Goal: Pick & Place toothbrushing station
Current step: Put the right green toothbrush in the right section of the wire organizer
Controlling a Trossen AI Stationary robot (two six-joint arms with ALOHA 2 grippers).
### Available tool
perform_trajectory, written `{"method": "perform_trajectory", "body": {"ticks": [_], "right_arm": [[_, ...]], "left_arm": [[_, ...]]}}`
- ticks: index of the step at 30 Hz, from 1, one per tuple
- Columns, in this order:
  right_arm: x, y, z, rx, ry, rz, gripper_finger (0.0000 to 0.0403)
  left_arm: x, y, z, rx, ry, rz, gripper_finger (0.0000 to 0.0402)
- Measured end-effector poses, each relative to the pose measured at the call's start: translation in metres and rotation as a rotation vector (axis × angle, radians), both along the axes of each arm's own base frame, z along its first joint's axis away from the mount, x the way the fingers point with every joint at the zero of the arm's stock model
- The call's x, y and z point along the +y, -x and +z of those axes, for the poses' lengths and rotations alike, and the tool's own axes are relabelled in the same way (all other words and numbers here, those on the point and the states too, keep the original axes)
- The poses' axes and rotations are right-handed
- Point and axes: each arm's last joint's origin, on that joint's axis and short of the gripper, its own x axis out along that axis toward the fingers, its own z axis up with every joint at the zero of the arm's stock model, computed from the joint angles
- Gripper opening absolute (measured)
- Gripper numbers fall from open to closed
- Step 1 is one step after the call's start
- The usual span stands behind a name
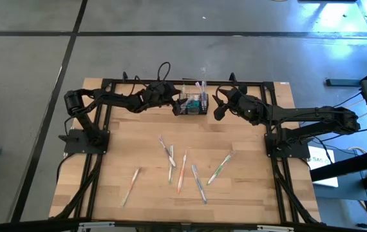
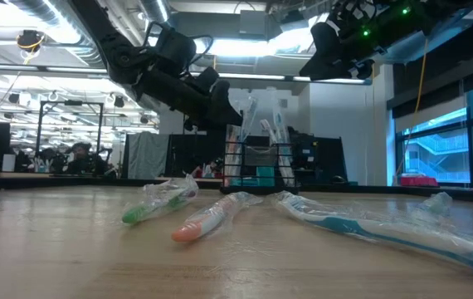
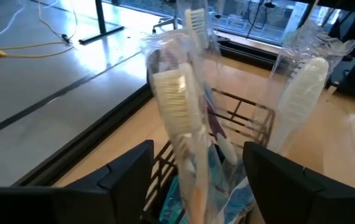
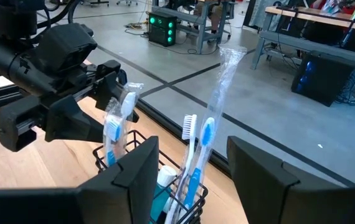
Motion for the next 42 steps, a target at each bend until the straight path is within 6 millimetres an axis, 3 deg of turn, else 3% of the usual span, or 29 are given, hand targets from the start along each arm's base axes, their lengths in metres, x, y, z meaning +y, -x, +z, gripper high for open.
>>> {"method": "perform_trajectory", "body": {"ticks": [4, 12, 25, 32, 42], "right_arm": [[0.0, 0.0, 0.0, 0.0, 0.0, 0.0, 0.0191], [0.0, 0.0, 0.0, 0.005, 0.0, 0.0, 0.0191], [0.0, 0.0, 0.0, 0.002, -0.004, 0.001, 0.0191], [0.001, -0.001, -0.001, -0.006, -0.022, 0.035, 0.0191], [0.012, -0.004, -0.001, -0.043, -0.107, 0.185, 0.0191]], "left_arm": [[0.0, 0.001, 0.001, 0.003, 0.001, 0.002, 0.0253], [-0.005, 0.01, 0.023, -0.007, -0.004, 0.003, 0.0253], [-0.021, 0.043, 0.061, 0.06, 0.012, 0.043, 0.0253], [-0.043, 0.056, 0.072, 0.127, 0.053, -0.003, 0.0251], [-0.089, 0.056, 0.054, 0.317, 0.119, -0.044, 0.0251]]}}
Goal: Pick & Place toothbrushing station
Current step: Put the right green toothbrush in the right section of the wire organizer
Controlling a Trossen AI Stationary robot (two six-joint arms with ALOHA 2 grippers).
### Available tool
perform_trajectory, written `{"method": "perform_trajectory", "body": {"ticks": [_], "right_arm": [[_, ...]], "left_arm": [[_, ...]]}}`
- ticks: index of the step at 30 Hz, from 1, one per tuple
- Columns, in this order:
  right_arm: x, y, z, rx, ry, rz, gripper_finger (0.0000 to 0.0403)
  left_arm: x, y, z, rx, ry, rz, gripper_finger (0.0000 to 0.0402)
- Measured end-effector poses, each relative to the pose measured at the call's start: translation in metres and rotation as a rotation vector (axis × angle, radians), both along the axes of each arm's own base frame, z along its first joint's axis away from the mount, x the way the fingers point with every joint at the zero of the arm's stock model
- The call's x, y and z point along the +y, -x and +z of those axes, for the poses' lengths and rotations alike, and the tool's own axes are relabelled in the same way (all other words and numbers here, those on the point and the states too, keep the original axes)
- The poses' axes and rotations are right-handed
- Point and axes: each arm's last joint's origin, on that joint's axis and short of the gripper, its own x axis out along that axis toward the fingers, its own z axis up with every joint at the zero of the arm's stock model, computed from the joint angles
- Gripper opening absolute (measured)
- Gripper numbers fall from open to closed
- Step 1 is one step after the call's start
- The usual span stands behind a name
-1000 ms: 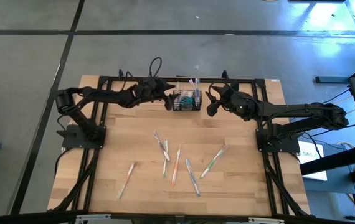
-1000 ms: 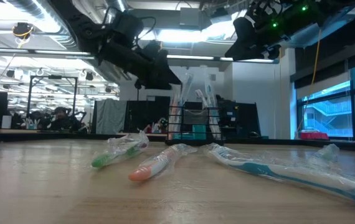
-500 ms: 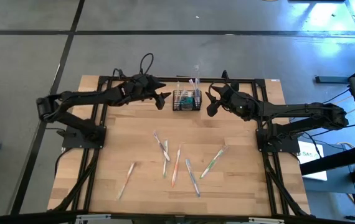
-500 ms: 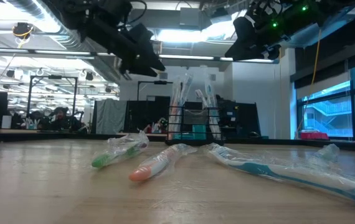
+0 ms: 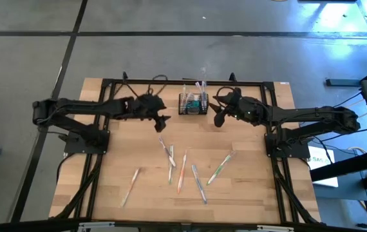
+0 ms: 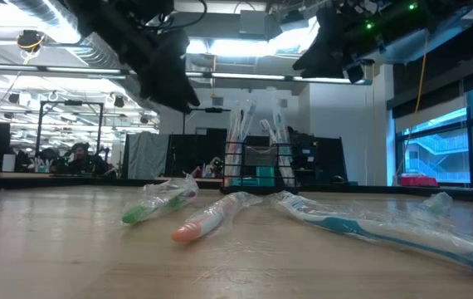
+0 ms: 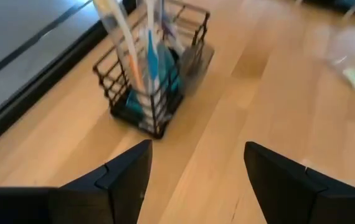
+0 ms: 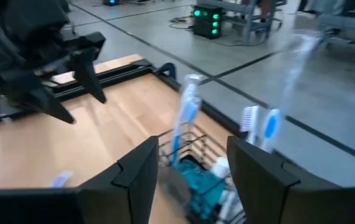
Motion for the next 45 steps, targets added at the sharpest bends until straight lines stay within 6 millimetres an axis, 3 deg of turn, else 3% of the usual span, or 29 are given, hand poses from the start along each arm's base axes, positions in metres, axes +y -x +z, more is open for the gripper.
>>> {"method": "perform_trajectory", "body": {"ticks": [7, 13, 26, 34, 38, 45], "right_arm": [[0.021, -0.003, 0.0, -0.026, -0.047, 0.075, 0.0189], [0.048, -0.006, 0.013, -0.052, -0.093, 0.172, 0.0166], [0.099, 0.0, 0.024, -0.08, -0.23, 0.293, 0.011], [0.113, -0.001, 0.062, 0.081, -0.309, 0.226, 0.0092], [0.116, -0.003, 0.071, 0.212, -0.462, 0.2, 0.0087], [0.123, -0.005, 0.06, 0.409, -0.809, 0.057, 0.0087]], "left_arm": [[-0.026, 0.006, -0.022, 0.075, -0.052, 0.029, 0.0251], [-0.039, 0.007, -0.033, 0.047, -0.059, -0.019, 0.0251], [-0.04, 0.002, -0.026, 0.012, -0.178, -0.14, 0.0251], [-0.031, 0.001, -0.022, -0.024, -0.195, -0.109, 0.0251], [-0.029, 0.002, -0.023, -0.01, -0.191, -0.102, 0.0251], [-0.03, 0.002, -0.024, -0.011, -0.168, -0.096, 0.0251]]}}
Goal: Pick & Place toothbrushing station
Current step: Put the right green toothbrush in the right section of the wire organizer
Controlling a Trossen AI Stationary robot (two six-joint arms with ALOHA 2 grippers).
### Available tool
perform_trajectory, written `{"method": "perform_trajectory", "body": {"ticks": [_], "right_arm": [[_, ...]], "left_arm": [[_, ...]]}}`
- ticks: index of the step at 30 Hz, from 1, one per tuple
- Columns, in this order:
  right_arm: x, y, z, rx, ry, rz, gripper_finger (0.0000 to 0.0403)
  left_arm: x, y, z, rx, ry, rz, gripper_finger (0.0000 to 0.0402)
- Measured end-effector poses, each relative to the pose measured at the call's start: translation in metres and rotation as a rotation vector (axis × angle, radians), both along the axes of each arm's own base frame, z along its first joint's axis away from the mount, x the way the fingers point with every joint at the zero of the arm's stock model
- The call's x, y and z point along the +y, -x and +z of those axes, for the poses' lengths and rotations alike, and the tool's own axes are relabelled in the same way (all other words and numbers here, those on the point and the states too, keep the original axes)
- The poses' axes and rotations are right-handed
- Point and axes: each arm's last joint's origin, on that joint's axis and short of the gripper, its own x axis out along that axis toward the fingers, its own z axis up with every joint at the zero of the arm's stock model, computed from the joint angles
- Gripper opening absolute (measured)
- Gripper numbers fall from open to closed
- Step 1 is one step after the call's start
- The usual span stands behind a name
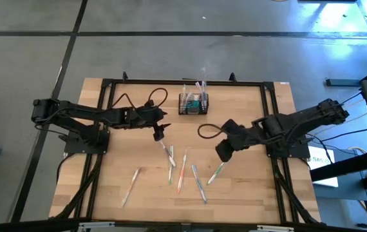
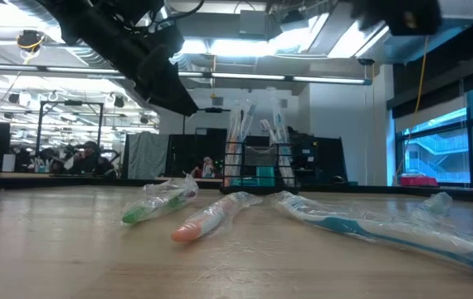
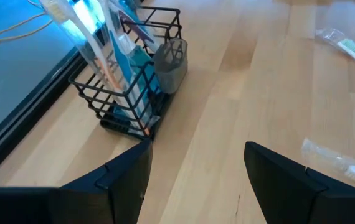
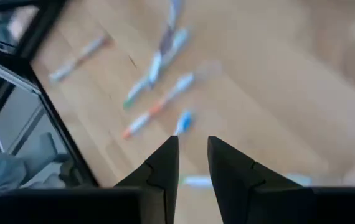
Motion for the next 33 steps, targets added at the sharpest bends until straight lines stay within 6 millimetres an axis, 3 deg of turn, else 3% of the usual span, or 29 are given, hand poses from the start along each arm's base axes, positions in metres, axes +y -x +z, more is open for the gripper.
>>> {"method": "perform_trajectory", "body": {"ticks": [7, 12, 17, 33], "right_arm": [[0.003, 0.002, -0.023, 0.256, -0.136, -0.132, 0.0087], [0.005, -0.004, -0.033, 0.31, -0.115, -0.134, 0.0087], [0.008, -0.012, -0.047, 0.374, -0.139, -0.249, 0.0093], [0.023, -0.033, -0.099, 0.629, -0.177, -0.35, 0.0216]], "left_arm": [[0.0, 0.001, -0.001, 0.009, 0.002, 0.0, 0.0251], [0.0, 0.0, -0.001, 0.016, -0.016, -0.012, 0.0251], [0.0, 0.0, 0.0, 0.033, -0.06, -0.042, 0.0251], [0.0, -0.001, 0.001, 0.044, -0.114, -0.079, 0.0251]]}}
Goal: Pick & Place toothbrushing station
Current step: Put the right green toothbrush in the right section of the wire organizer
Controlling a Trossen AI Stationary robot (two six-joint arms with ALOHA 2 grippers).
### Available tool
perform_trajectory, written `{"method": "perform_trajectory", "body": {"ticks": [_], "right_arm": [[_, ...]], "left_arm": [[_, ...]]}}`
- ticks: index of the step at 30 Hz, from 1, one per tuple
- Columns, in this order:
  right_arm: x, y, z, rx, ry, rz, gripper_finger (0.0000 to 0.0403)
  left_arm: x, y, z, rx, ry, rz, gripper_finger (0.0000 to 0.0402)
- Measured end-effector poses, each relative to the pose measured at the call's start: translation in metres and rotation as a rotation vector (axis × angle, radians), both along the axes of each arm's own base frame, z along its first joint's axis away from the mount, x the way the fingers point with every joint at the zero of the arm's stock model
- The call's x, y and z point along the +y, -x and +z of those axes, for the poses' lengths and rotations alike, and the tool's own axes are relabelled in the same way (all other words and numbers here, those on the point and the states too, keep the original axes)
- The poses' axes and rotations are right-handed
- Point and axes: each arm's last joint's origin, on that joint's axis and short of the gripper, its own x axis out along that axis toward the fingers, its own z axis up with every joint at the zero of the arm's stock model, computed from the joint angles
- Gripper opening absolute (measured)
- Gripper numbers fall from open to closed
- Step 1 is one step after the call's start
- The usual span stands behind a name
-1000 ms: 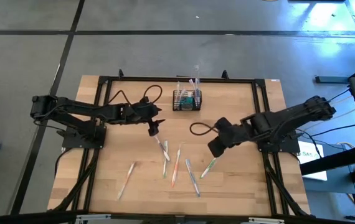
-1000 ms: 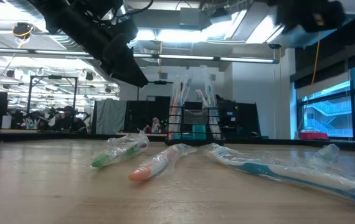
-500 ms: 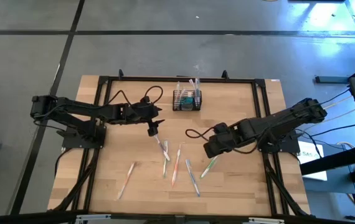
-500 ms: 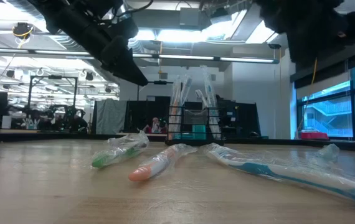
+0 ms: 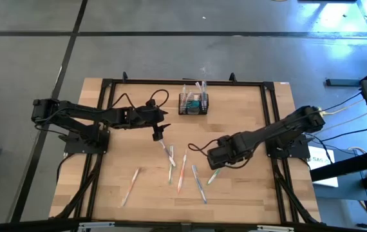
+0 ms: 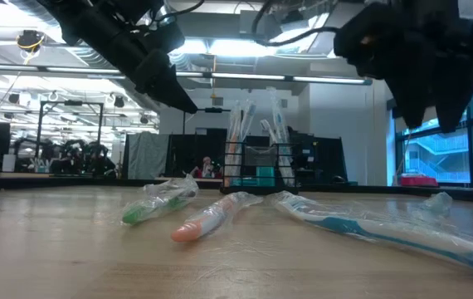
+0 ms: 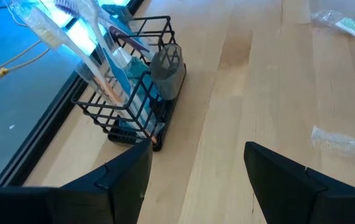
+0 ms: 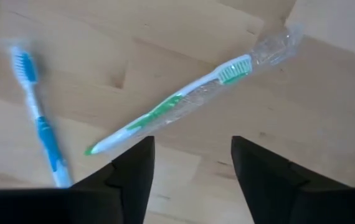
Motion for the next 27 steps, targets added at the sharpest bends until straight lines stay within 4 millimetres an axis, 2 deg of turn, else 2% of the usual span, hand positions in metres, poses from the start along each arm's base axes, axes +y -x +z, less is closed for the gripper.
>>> {"method": "perform_trajectory", "body": {"ticks": [4, 8, 13, 16, 27], "right_arm": [[0.004, 0.002, -0.01, 0.024, 0.022, -0.032, 0.0221], [0.004, 0.015, -0.023, 0.041, 0.05, -0.112, 0.022], [0.004, 0.024, -0.042, -0.063, 0.019, -0.248, 0.022], [0.005, 0.022, -0.047, -0.148, 0.017, -0.288, 0.022], [0.001, 0.029, -0.055, -0.109, 0.062, -0.296, 0.0219]], "left_arm": [[0.0, 0.0, 0.0, 0.0, 0.0, 0.0, 0.0251], [0.0, 0.0, 0.0, -0.001, 0.0, 0.0, 0.0251], [0.0, 0.0, 0.0, -0.003, 0.006, 0.004, 0.0251], [0.0, 0.0, 0.0, -0.008, 0.015, 0.011, 0.0251], [0.0, 0.0, 0.0, -0.022, 0.049, 0.033, 0.0251]]}}
